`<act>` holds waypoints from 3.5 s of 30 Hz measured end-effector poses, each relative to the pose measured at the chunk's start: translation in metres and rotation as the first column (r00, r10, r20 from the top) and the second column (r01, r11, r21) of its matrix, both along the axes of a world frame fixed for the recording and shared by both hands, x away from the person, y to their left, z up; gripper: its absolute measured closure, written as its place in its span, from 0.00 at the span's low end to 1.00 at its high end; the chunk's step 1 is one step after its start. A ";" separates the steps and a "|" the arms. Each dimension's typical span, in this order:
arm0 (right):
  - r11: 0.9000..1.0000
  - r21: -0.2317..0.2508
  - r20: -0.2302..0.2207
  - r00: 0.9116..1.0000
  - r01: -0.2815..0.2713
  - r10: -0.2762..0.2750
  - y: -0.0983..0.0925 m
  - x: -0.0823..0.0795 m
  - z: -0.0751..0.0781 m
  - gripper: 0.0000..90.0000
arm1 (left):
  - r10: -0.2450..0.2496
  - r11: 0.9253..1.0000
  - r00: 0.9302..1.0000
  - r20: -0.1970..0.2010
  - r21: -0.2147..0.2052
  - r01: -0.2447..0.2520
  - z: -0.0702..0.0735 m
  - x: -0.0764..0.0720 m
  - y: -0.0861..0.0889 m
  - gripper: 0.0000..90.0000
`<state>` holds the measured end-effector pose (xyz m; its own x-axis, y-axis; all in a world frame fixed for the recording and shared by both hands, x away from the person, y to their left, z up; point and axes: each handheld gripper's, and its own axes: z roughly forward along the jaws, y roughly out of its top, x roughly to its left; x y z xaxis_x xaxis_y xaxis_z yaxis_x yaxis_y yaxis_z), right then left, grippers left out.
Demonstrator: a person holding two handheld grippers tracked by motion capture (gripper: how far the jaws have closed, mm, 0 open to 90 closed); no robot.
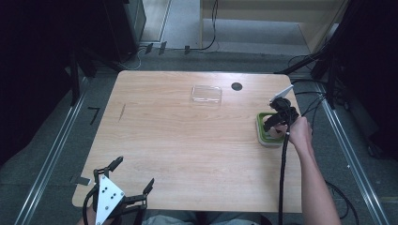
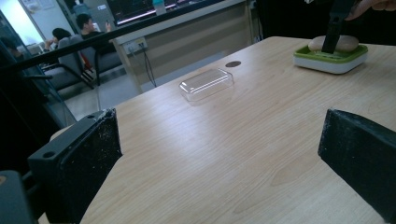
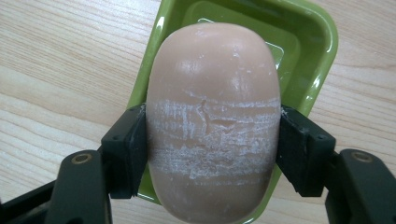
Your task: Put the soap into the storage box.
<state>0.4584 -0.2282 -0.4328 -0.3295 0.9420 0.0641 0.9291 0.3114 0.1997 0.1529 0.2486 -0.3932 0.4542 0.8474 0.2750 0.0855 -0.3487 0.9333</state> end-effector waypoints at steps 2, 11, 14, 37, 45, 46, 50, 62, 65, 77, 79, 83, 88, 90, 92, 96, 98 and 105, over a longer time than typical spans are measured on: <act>1.000 0.002 -0.001 1.000 0.005 -0.005 0.000 0.000 -0.001 0.37 | 0.000 1.000 1.000 0.000 0.001 0.000 0.000 0.000 0.000 0.00; 1.000 -0.002 -0.001 1.000 0.005 -0.005 0.001 0.004 -0.007 0.37 | 0.000 1.000 1.000 0.000 0.000 0.000 0.000 0.000 0.000 0.00; 1.000 -0.005 -0.001 1.000 0.010 -0.010 0.001 0.005 -0.009 0.37 | 0.000 1.000 1.000 0.000 -0.001 0.000 0.000 0.000 0.000 0.00; 0.999 -0.027 -0.008 1.000 0.017 -0.018 0.004 0.006 -0.016 0.37 | -0.001 1.000 1.000 0.002 -0.001 0.001 0.000 -0.001 0.000 0.00; 0.999 -0.030 -0.010 1.000 0.018 -0.018 0.004 0.006 -0.016 0.37 | 0.000 1.000 1.000 0.002 -0.002 0.000 0.000 -0.001 0.000 0.00; 0.999 -0.030 -0.010 1.000 0.018 -0.018 0.004 0.006 -0.016 0.37 | 0.000 1.000 1.000 0.002 -0.002 0.000 0.000 -0.001 0.000 0.00; 0.999 -0.033 -0.010 1.000 0.015 -0.015 0.004 0.006 -0.016 0.37 | 0.000 1.000 1.000 0.002 -0.001 0.000 0.000 -0.001 0.000 0.00; 0.999 -0.046 -0.016 1.000 0.011 -0.012 0.005 0.007 -0.015 0.37 | 0.003 1.000 1.000 0.003 -0.003 -0.003 0.000 -0.001 0.001 0.00; 0.999 -0.048 -0.015 1.000 0.008 -0.009 0.005 0.006 -0.015 0.37 | 0.001 1.000 1.000 0.002 -0.001 -0.001 0.000 -0.001 0.001 0.00; 0.998 -0.065 0.006 1.000 -0.020 0.020 0.009 -0.001 0.001 0.21 | -0.001 1.000 1.000 0.003 0.002 0.001 0.000 0.000 0.000 0.00; 0.998 -0.060 0.004 0.999 -0.036 0.037 0.011 -0.004 0.005 0.19 | -0.001 1.000 1.000 0.002 0.003 0.001 0.000 0.000 0.000 0.00; 0.996 -0.047 0.011 0.997 -0.080 0.081 0.018 -0.012 0.014 0.15 | -0.001 1.000 1.000 0.001 0.005 0.001 0.000 0.000 0.000 0.00; 0.989 -0.045 0.013 0.990 -0.140 0.141 0.032 -0.022 0.025 0.15 | -0.002 1.000 1.000 0.003 0.004 0.002 0.000 -0.001 -0.001 0.00; 0.986 -0.046 0.018 0.987 -0.161 0.162 0.038 -0.026 0.029 0.15 | -0.002 1.000 1.000 0.003 0.003 0.002 0.000 -0.001 0.000 0.00; 0.982 -0.048 0.022 0.983 -0.183 0.184 0.043 -0.031 0.033 0.15 | -0.003 1.000 1.000 0.004 0.003 0.003 0.000 -0.001 0.000 0.00; 0.974 -0.050 0.029 0.975 -0.220 0.221 0.052 -0.039 0.039 0.15 | -0.003 1.000 1.000 0.003 0.003 0.003 0.000 -0.001 0.000 0.00; 0.970 -0.051 0.028 0.971 -0.238 0.239 0.056 -0.043 0.040 0.15 | -0.004 1.000 1.000 0.004 0.003 0.004 0.000 -0.001 0.000 0.00; 0.951 -0.066 0.030 0.952 -0.301 0.304 0.074 -0.063 0.045 0.15 | -0.003 1.000 1.000 0.004 0.005 0.003 0.000 -0.001 0.000 0.00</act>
<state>0.3957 -0.1545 -0.3878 -0.6008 0.7994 -0.0081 0.7811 0.5892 0.2067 0.1519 0.2481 -0.3931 0.4558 0.8446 0.2808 0.0804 -0.3532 0.9321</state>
